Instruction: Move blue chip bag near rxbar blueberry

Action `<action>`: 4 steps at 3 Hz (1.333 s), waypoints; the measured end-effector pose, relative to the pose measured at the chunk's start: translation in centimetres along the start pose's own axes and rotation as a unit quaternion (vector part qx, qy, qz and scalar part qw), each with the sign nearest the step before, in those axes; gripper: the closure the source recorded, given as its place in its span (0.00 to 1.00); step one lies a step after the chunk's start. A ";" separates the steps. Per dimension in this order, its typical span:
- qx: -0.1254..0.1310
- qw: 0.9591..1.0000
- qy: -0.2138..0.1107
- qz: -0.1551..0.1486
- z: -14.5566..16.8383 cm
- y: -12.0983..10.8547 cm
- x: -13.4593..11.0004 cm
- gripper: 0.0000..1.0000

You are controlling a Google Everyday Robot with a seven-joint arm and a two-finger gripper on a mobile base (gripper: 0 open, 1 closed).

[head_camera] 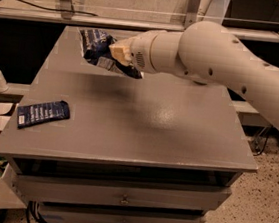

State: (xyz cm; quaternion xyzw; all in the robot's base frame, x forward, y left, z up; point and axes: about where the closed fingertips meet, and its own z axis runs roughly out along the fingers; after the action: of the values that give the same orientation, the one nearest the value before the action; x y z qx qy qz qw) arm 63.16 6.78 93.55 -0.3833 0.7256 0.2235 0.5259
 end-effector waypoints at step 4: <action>-0.001 0.999 0.020 0.048 3.5 9.8 3.8 1.00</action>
Offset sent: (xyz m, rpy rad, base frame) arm -0.0721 0.0682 -0.0493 0.0586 0.1071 -0.0475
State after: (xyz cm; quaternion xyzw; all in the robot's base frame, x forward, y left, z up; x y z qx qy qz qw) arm 56.88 14.10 87.99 -0.3531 0.7535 0.2410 0.4994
